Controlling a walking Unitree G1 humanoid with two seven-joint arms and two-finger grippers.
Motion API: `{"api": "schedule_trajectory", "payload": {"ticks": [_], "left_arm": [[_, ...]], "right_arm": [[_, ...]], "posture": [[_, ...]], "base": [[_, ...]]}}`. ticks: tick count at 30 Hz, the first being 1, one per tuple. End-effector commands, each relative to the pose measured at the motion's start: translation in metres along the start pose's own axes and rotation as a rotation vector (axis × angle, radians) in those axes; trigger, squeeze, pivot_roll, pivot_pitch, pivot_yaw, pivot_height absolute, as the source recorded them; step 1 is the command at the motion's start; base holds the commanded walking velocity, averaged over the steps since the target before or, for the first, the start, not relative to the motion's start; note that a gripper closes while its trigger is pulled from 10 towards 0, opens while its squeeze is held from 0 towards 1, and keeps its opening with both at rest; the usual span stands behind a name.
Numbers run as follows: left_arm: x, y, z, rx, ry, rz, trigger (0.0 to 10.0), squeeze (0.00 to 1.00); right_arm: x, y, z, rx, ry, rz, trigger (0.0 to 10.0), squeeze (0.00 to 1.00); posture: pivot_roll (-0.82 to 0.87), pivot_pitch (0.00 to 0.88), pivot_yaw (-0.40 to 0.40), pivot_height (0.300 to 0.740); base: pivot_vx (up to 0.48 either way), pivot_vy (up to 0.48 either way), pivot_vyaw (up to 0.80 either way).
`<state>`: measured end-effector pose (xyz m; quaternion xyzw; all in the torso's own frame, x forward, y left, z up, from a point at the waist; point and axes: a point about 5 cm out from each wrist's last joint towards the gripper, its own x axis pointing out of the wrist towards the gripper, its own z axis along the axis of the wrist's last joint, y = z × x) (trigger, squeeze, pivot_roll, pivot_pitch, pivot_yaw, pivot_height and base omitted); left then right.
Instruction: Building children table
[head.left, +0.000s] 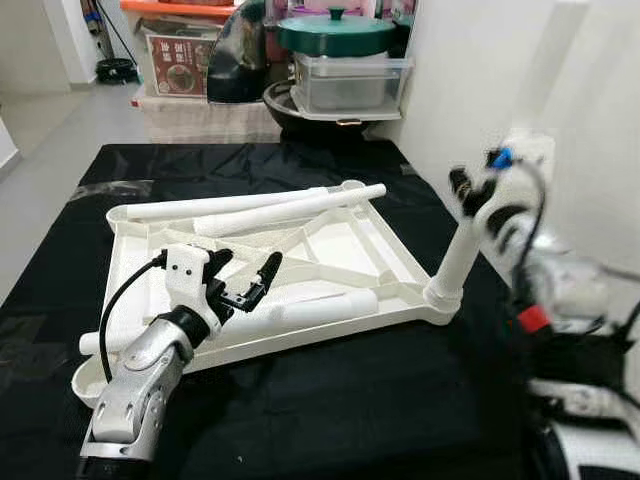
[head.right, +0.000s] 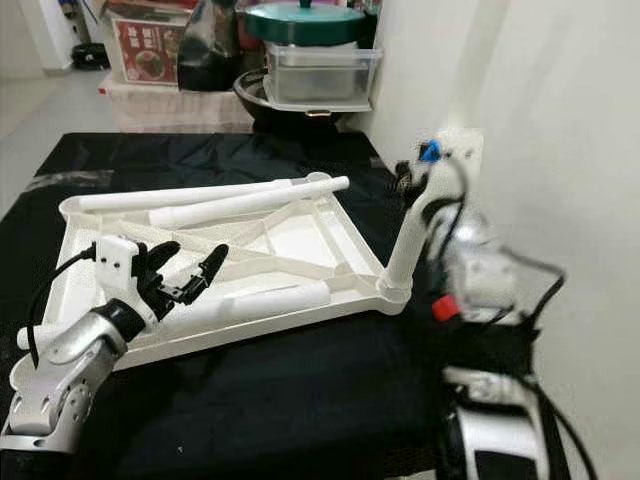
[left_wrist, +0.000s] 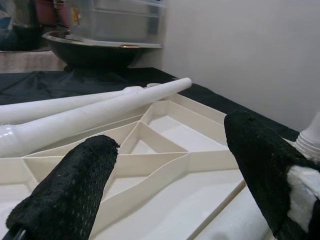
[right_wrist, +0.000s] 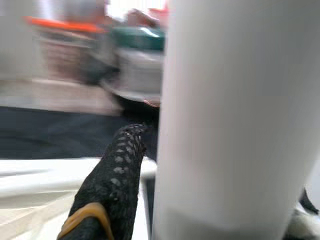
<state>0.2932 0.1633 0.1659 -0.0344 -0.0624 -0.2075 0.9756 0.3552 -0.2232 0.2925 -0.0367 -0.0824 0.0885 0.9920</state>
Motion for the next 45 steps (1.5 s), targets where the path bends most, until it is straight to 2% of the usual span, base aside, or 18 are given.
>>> {"api": "schedule_trajectory", "payload": {"ticks": [1, 7, 8, 9, 10, 16, 21, 24, 30, 32, 33, 35, 36, 37, 38, 41, 42, 45], "left_arm": [[-0.001, 0.000, -0.001, -0.001, 0.002, 0.000, 10.0, 0.00], [0.000, 0.000, -0.001, 0.002, 0.004, 0.000, 10.0, 0.00], [0.000, 0.000, -0.001, 0.001, 0.004, -0.001, 10.0, 0.00], [0.000, 0.000, -0.001, 0.001, 0.004, -0.001, 10.0, 0.00], [0.001, 0.000, -0.002, 0.002, 0.005, -0.004, 10.0, 0.00], [0.001, 0.001, 0.000, 0.006, 0.006, -0.003, 10.0, 0.00], [0.000, 0.001, 0.000, 0.011, 0.009, -0.004, 10.0, 0.00], [0.000, 0.002, 0.000, 0.010, 0.011, -0.001, 10.0, 0.00], [0.001, 0.000, -0.001, 0.008, 0.012, -0.005, 10.0, 0.00], [0.001, 0.000, -0.001, 0.008, 0.015, -0.007, 10.0, 0.00], [0.002, 0.000, -0.001, 0.008, 0.017, -0.007, 10.0, 0.00], [0.002, 0.001, -0.001, 0.009, 0.017, -0.007, 10.0, 0.00], [0.002, 0.002, -0.001, 0.009, 0.017, -0.006, 10.0, 0.00], [0.002, 0.002, -0.001, 0.009, 0.017, -0.006, 10.0, 0.00], [0.002, 0.002, -0.001, 0.008, 0.017, -0.003, 10.0, 0.00], [0.001, 0.001, -0.002, 0.005, 0.018, -0.002, 10.0, 0.00], [0.001, 0.000, -0.003, 0.001, 0.018, -0.002, 10.0, 0.00], [0.001, -0.002, -0.004, -0.003, 0.020, -0.007, 10.0, 0.00]], "right_arm": [[-0.001, 0.009, 0.003, -0.007, -0.030, 0.172, 10.0, 0.00], [-0.023, -0.010, -0.004, -0.124, 0.068, 0.443, 10.0, 0.00], [-0.022, -0.015, -0.007, -0.109, 0.094, 0.434, 2.2, 0.00], [-0.022, -0.015, -0.007, -0.109, 0.094, 0.434, 2.2, 0.00], [-0.018, -0.024, -0.016, -0.080, 0.159, 0.382, 0.0, 0.00], [-0.009, -0.035, -0.028, -0.023, 0.210, 0.276, 0.0, 0.00], [-0.001, -0.057, -0.028, 0.013, 0.182, -0.036, 0.0, 0.00], [-0.006, -0.059, -0.029, 0.118, 0.098, -0.413, 0.0, 0.00], [-0.009, -0.023, -0.042, 0.119, 0.114, -0.447, 0.0, 0.00], [-0.006, 0.023, -0.058, 0.141, 0.160, -0.349, 0.0, 0.00], [-0.005, 0.043, -0.063, 0.151, 0.184, -0.295, 1.8, 0.00], [-0.003, 0.059, -0.065, 0.139, 0.196, -0.232, 1.8, 0.00], [-0.002, 0.064, -0.063, 0.140, 0.188, -0.210, 10.0, 0.00], [-0.002, 0.064, -0.063, 0.140, 0.188, -0.210, 10.0, 0.00], [0.003, 0.048, -0.053, 0.135, 0.145, -0.248, 10.0, 1.00], [0.007, 0.033, -0.043, 0.124, 0.119, -0.266, 10.0, 1.00], [0.008, 0.028, -0.036, 0.119, 0.105, -0.261, 10.0, 0.00], [0.012, 0.006, -0.016, 0.093, 0.039, -0.192, 10.0, 0.00]], "posture": [[0.00, 0.000, -0.100, 0.740], [0.00, 0.000, -0.100, 0.740], [0.00, 0.000, -0.099, 0.740], [0.00, 0.000, -0.099, 0.740], [0.00, 0.000, -0.098, 0.740], [0.00, 0.000, -0.097, 0.740], [0.00, 0.000, -0.092, 0.740], [0.00, 0.000, -0.090, 0.740], [0.00, 0.000, -0.089, 0.740], [0.00, 0.000, -0.085, 0.740], [0.00, 0.000, -0.086, 0.740], [0.00, 0.000, -0.086, 0.740], [0.00, 0.000, -0.089, 0.740], [0.00, 0.000, -0.089, 0.740], [0.00, 0.000, -0.093, 0.740], [0.00, 0.000, -0.094, 0.740], [0.00, 0.000, -0.094, 0.740], [0.00, 0.000, -0.098, 0.740]], "base": [[0.000, 0.000, 0.00], [0.000, 0.000, 0.00], [0.000, 0.000, 0.00], [0.000, 0.000, 0.00], [0.000, 0.000, 0.00], [0.000, 0.000, 0.00], [0.000, 0.000, 0.00], [0.000, 0.000, 0.00], [0.000, 0.000, 0.00], [0.000, 0.000, 0.00], [0.000, 0.000, 0.00], [0.000, 0.000, 0.00], [0.000, 0.000, 0.00], [0.000, 0.000, 0.00], [0.000, 0.000, 0.00], [0.000, 0.000, 0.00], [0.000, 0.000, 0.00], [0.000, 0.000, 0.00]]}}
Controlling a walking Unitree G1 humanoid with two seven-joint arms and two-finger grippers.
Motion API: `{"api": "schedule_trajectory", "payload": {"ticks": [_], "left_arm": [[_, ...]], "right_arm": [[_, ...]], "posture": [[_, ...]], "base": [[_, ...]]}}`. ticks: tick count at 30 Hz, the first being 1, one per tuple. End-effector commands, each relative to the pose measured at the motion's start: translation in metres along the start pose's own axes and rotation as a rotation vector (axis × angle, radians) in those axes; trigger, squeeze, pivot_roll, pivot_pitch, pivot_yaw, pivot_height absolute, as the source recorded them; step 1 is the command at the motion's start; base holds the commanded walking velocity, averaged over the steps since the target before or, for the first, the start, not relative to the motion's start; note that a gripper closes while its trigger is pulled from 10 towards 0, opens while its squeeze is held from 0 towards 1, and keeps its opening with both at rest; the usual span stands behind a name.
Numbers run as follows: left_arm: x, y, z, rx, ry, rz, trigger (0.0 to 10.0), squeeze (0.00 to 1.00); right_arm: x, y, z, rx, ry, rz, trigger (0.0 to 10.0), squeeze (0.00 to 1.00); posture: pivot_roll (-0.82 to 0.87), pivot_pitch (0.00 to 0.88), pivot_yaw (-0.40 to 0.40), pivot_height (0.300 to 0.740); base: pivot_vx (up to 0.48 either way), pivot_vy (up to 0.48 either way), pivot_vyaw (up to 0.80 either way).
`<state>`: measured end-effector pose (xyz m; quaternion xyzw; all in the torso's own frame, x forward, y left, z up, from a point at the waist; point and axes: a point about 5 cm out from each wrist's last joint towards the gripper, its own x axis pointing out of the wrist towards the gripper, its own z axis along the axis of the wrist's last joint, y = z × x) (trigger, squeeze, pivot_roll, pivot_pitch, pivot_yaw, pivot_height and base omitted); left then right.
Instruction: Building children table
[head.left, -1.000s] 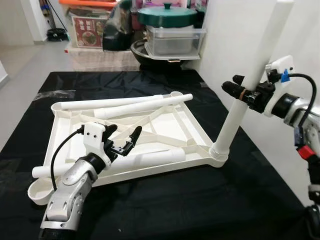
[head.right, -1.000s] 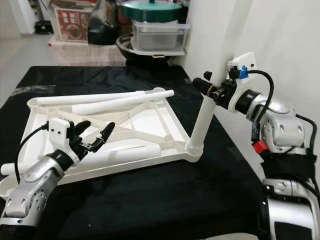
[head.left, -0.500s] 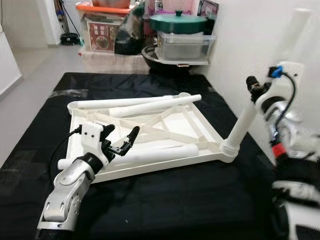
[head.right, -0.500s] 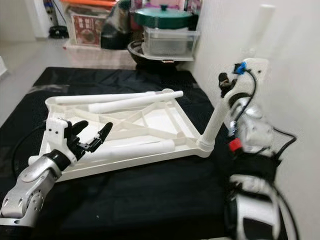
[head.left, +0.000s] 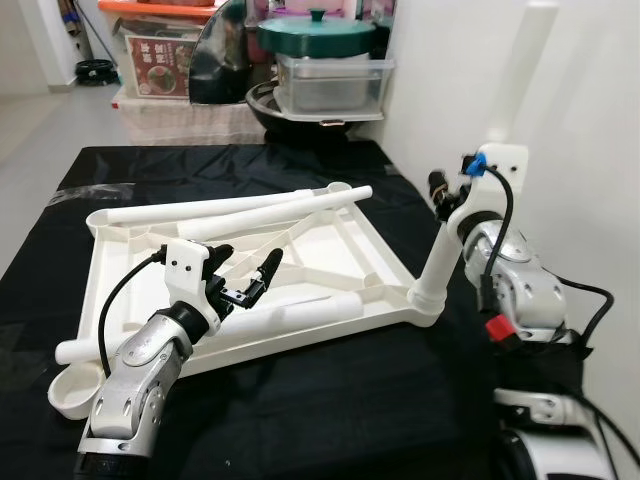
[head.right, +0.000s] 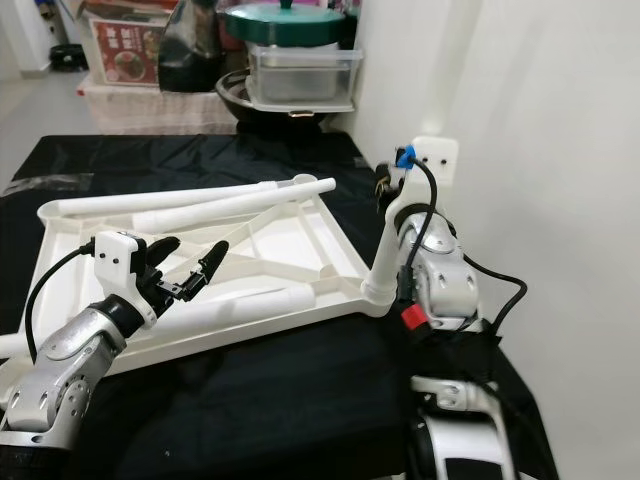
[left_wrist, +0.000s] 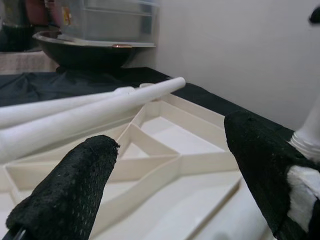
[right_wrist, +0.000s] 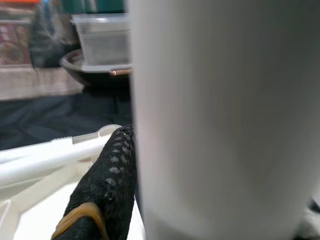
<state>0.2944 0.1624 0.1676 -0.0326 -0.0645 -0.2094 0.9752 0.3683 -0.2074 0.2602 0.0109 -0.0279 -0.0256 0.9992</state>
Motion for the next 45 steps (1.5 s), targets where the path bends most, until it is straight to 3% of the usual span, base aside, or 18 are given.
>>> {"api": "schedule_trajectory", "payload": {"ticks": [1, 6, 12, 13, 15, 16, 24, 26, 28, 30, 31, 32, 36, 37, 38, 42, 43, 45], "left_arm": [[0.000, -0.002, -0.006, -0.007, 0.023, -0.003, 10.0, 0.00], [-0.001, 0.001, -0.005, -0.001, 0.022, -0.001, 10.0, 0.00], [-0.002, 0.001, -0.004, 0.001, 0.021, -0.001, 10.0, 0.00], [-0.002, 0.000, -0.005, 0.001, 0.023, -0.004, 10.0, 0.00], [-0.002, -0.001, -0.005, 0.001, 0.024, -0.005, 10.0, 0.00], [-0.002, -0.001, -0.005, 0.002, 0.026, -0.010, 10.0, 0.00], [0.000, -0.001, -0.004, 0.008, 0.028, -0.021, 10.0, 0.00], [0.000, 0.000, -0.004, 0.011, 0.030, -0.024, 10.0, 0.00], [0.000, 0.000, -0.004, 0.012, 0.030, -0.024, 10.0, 0.00], [0.000, 0.000, -0.004, 0.012, 0.030, -0.024, 10.0, 0.00], [0.000, 0.000, -0.004, 0.012, 0.030, -0.024, 10.0, 0.00], [0.000, 0.000, -0.005, 0.013, 0.032, -0.022, 10.0, 0.00], [0.000, -0.001, -0.005, 0.014, 0.033, -0.020, 10.0, 0.00], [0.000, -0.001, -0.005, 0.014, 0.034, -0.020, 10.0, 0.00], [0.000, -0.001, -0.005, 0.014, 0.034, -0.020, 10.0, 0.00], [-0.001, 0.000, -0.006, 0.016, 0.037, -0.014, 10.0, 0.00], [0.000, 0.000, -0.005, 0.016, 0.037, -0.014, 10.0, 0.00], [0.000, 0.000, -0.005, 0.015, 0.036, -0.015, 10.0, 0.00]], "right_arm": [[0.002, -0.008, 0.018, 0.013, -0.067, 0.044, 10.0, 0.00], [-0.007, -0.016, 0.026, -0.056, -0.050, 0.432, 10.0, 0.00], [-0.016, -0.029, 0.010, -0.162, 0.055, 0.623, 10.0, 0.00], [-0.017, -0.030, 0.007, -0.165, 0.078, 0.650, 6.5, 0.00], [-0.018, -0.032, 0.004, -0.167, 0.093, 0.670, 6.5, 0.00], [-0.014, -0.035, 0.000, -0.155, 0.116, 0.639, 0.0, 0.00], [0.002, -0.047, -0.010, -0.064, 0.122, 0.384, 0.0, 0.00], [0.005, -0.051, -0.010, 0.001, 0.086, 0.228, 0.0, 0.00], [0.005, -0.051, -0.010, 0.009, 0.082, 0.211, 0.0, 0.00], [0.003, -0.056, -0.015, 0.094, 0.048, -0.034, 0.0, 0.00], [0.003, -0.056, -0.015, 0.094, 0.048, -0.034, 0.0, 0.00], [-0.011, -0.046, -0.031, 0.143, 0.051, -0.219, 0.0, 0.00], [-0.024, -0.026, -0.044, 0.152, 0.068, -0.246, 0.0, 0.00], [-0.029, -0.012, -0.050, 0.132, 0.075, -0.238, 0.0, 0.00], [-0.029, -0.012, -0.050, 0.132, 0.075, -0.238, 0.0, 0.00], [-0.033, 0.019, -0.054, 0.080, 0.091, -0.178, 0.0, 0.00], [-0.029, 0.022, -0.051, 0.069, 0.089, -0.154, 10.0, 0.00], [-0.027, 0.023, -0.049, 0.062, 0.087, -0.142, 10.0, 0.00]], "posture": [[0.00, 0.000, -0.098, 0.740], [0.00, 0.000, -0.103, 0.740], [0.01, 0.000, -0.103, 0.740], [0.01, 0.000, -0.101, 0.740], [0.01, 0.000, -0.100, 0.740], [0.01, 0.000, -0.099, 0.740], [0.01, 0.000, -0.091, 0.740], [0.01, 0.000, -0.089, 0.740], [0.01, 0.000, -0.089, 0.740], [0.01, 0.000, -0.090, 0.740], [0.01, 0.000, -0.090, 0.740], [0.01, 0.000, -0.093, 0.740], [0.01, 0.000, -0.093, 0.740], [0.01, 0.000, -0.092, 0.740], [0.01, 0.000, -0.092, 0.740], [0.01, 0.000, -0.092, 0.740], [0.01, 0.000, -0.092, 0.740], [0.01, 0.000, -0.092, 0.740]], "base": [[0.000, 0.000, 0.00], [0.000, 0.000, 0.00], [0.000, 0.000, 0.00], [0.000, 0.000, 0.00], [0.000, 0.000, 0.00], [0.000, 0.000, 0.00], [0.000, 0.000, 0.00], [0.000, 0.000, 0.00], [0.000, 0.000, 0.00], [0.000, 0.000, 0.00], [0.000, 0.000, 0.00], [0.000, 0.000, 0.00], [0.000, 0.000, 0.00], [0.000, 0.000, 0.00], [0.000, 0.000, 0.00], [0.000, 0.000, 0.00], [0.000, 0.000, 0.00], [0.000, 0.000, 0.00]]}}
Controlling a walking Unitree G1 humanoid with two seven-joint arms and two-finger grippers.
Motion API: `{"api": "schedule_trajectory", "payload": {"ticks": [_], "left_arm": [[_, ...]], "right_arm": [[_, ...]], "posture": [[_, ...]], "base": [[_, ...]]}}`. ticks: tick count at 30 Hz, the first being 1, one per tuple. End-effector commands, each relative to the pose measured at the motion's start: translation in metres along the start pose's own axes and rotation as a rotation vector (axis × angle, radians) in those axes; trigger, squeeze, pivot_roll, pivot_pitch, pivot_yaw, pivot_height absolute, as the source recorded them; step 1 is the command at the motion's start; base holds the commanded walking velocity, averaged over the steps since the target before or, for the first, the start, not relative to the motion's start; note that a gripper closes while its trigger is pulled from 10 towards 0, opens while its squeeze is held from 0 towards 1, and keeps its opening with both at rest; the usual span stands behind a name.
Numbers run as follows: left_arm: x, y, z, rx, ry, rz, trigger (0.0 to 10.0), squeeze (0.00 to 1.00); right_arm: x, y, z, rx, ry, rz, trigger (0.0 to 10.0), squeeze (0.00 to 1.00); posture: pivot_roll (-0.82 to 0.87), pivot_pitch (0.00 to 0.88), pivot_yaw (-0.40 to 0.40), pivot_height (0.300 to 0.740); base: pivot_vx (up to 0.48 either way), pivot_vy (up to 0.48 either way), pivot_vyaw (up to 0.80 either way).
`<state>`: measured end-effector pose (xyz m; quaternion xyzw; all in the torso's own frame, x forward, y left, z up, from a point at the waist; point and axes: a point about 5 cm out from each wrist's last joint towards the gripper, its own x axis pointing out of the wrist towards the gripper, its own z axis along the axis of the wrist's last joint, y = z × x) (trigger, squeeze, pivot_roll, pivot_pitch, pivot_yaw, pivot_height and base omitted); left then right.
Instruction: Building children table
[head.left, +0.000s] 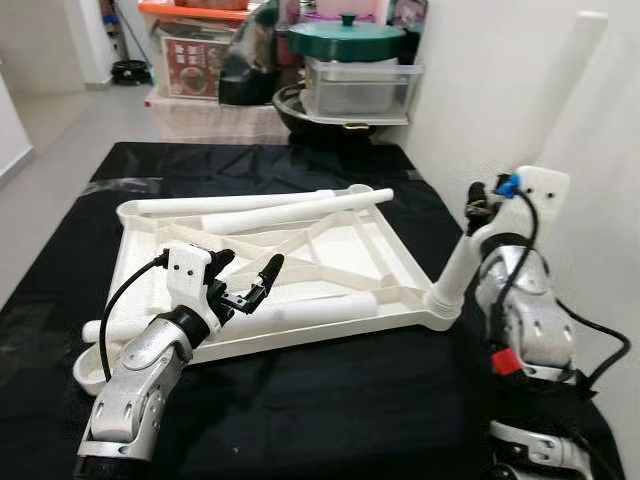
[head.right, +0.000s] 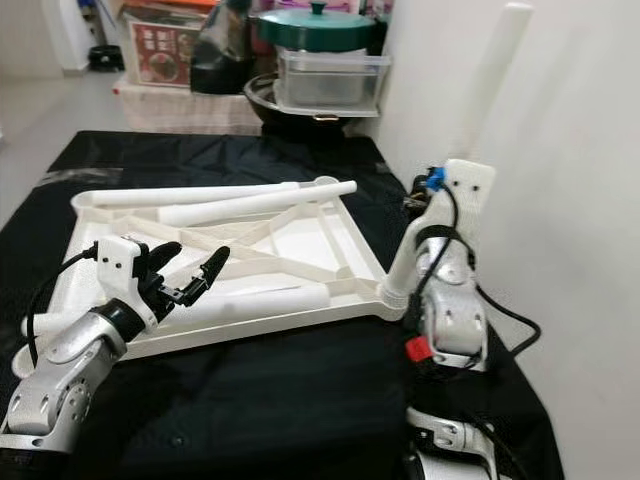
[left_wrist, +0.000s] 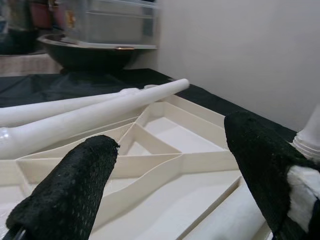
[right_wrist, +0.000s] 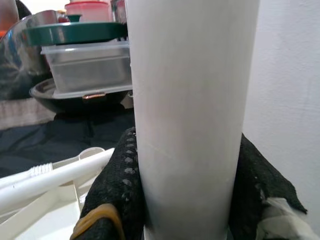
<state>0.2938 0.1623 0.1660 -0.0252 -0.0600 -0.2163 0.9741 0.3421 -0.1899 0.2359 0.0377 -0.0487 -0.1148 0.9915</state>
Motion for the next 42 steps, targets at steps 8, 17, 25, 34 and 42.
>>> {"api": "schedule_trajectory", "payload": {"ticks": [8, 17, 25, 34, 42], "left_arm": [[0.001, -0.003, -0.006, -0.007, 0.024, -0.005, 10.0, 0.00], [0.001, -0.003, -0.006, -0.009, 0.023, -0.005, 10.0, 0.00], [0.001, -0.002, -0.006, -0.005, 0.024, -0.003, 10.0, 0.00], [0.001, -0.003, -0.006, -0.005, 0.028, -0.009, 10.0, 0.00], [0.001, -0.003, -0.005, -0.001, 0.025, -0.015, 10.0, 0.00]], "right_arm": [[0.022, -0.009, 0.027, -0.032, -0.057, 0.206, 10.0, 0.00], [0.030, -0.023, 0.046, -0.078, -0.079, 0.481, 10.0, 0.00], [0.023, -0.057, 0.029, -0.198, 0.082, 0.806, 3.3, 0.00], [0.023, -0.060, 0.016, -0.178, 0.164, 0.801, 0.0, 0.00], [0.030, -0.030, -0.005, 0.004, 0.105, 0.188, 0.0, 0.00]], "posture": [[0.00, 0.000, -0.097, 0.740], [0.00, 0.000, -0.100, 0.740], [0.00, 0.000, -0.103, 0.740], [0.00, 0.000, -0.099, 0.740], [0.00, 0.000, -0.099, 0.740]], "base": [[0.000, 0.000, 0.00], [0.000, 0.000, 0.00], [0.000, 0.000, 0.00], [0.000, 0.000, 0.00], [0.000, 0.000, 0.00]]}}
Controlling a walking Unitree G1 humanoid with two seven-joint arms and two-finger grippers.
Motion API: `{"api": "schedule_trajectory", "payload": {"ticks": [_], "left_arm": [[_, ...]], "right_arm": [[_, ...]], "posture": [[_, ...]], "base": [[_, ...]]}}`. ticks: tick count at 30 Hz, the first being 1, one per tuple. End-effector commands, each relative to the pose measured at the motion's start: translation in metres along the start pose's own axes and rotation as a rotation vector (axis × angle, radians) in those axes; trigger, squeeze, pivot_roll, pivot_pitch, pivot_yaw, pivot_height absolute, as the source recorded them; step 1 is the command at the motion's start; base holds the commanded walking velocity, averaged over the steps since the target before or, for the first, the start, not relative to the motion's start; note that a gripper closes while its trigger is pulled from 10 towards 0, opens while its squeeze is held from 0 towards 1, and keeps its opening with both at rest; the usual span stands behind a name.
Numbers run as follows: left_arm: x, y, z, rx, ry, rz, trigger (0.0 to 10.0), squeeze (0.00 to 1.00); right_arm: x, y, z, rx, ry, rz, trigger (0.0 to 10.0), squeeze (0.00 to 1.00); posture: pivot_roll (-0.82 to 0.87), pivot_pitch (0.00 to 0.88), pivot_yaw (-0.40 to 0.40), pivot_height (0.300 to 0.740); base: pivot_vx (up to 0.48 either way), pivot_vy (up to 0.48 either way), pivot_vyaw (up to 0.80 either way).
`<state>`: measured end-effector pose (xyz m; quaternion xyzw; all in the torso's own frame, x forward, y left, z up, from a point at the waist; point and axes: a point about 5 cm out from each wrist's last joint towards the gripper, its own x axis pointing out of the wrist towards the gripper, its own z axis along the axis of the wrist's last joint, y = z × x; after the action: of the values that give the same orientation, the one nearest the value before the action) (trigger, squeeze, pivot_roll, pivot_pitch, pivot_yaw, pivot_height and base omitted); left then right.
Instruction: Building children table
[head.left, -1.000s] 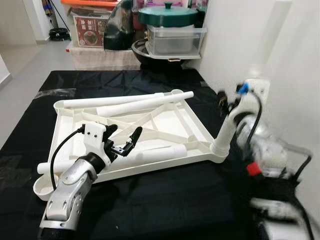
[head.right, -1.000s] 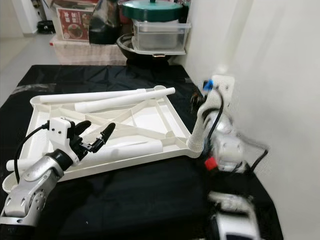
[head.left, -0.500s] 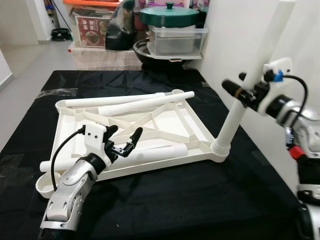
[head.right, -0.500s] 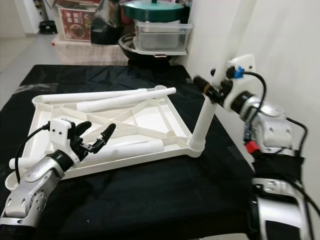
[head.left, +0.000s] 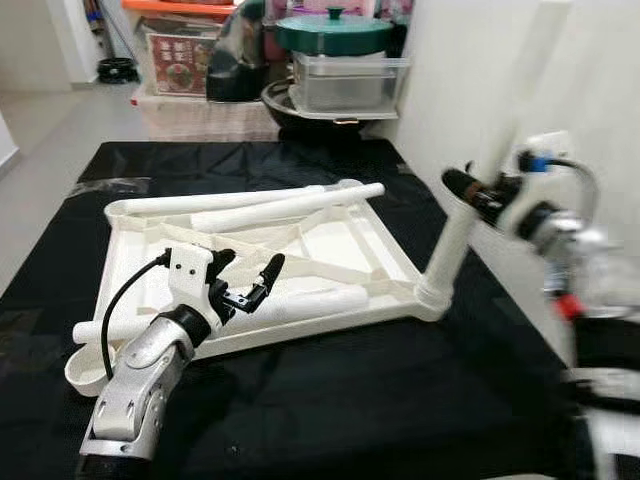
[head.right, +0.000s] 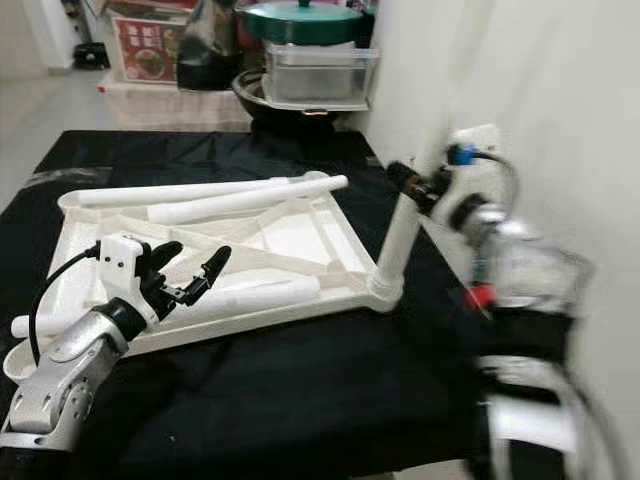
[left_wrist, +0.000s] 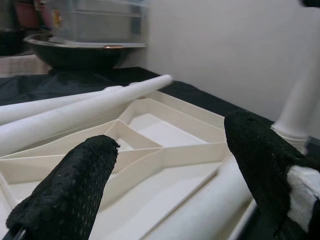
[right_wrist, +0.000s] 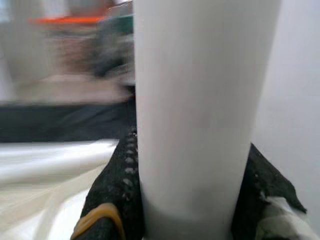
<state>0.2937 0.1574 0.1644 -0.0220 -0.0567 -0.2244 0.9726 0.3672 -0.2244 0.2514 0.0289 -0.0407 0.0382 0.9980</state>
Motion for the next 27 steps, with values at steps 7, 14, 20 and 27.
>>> {"api": "schedule_trajectory", "payload": {"ticks": [7, 14, 20, 27], "left_arm": [[-0.001, 0.000, -0.004, -0.008, 0.020, 0.002, 10.0, 0.00], [-0.001, 0.002, -0.005, -0.004, 0.025, 0.004, 10.0, 0.00], [0.000, 0.000, -0.005, -0.008, 0.024, 0.002, 10.0, 0.00], [0.000, 0.000, -0.005, -0.008, 0.024, -0.002, 10.0, 0.00]], "right_arm": [[-0.032, 0.057, -0.048, 0.093, 0.087, -0.240, 0.0, 0.00], [-0.020, 0.054, -0.022, 0.033, 0.022, -0.207, 10.0, 1.00], [-0.015, 0.040, -0.009, 0.010, 0.000, -0.200, 10.0, 0.00], [-0.013, 0.023, -0.005, -0.068, 0.043, 0.340, 10.0, 0.00]], "posture": [[0.00, 0.000, -0.094, 0.740], [0.00, 0.000, -0.094, 0.740], [0.00, 0.000, -0.096, 0.740], [0.00, 0.000, -0.093, 0.740]], "base": [[0.000, 0.000, 0.00], [0.000, 0.000, 0.00], [0.000, 0.000, 0.00], [0.000, 0.000, 0.00]]}}
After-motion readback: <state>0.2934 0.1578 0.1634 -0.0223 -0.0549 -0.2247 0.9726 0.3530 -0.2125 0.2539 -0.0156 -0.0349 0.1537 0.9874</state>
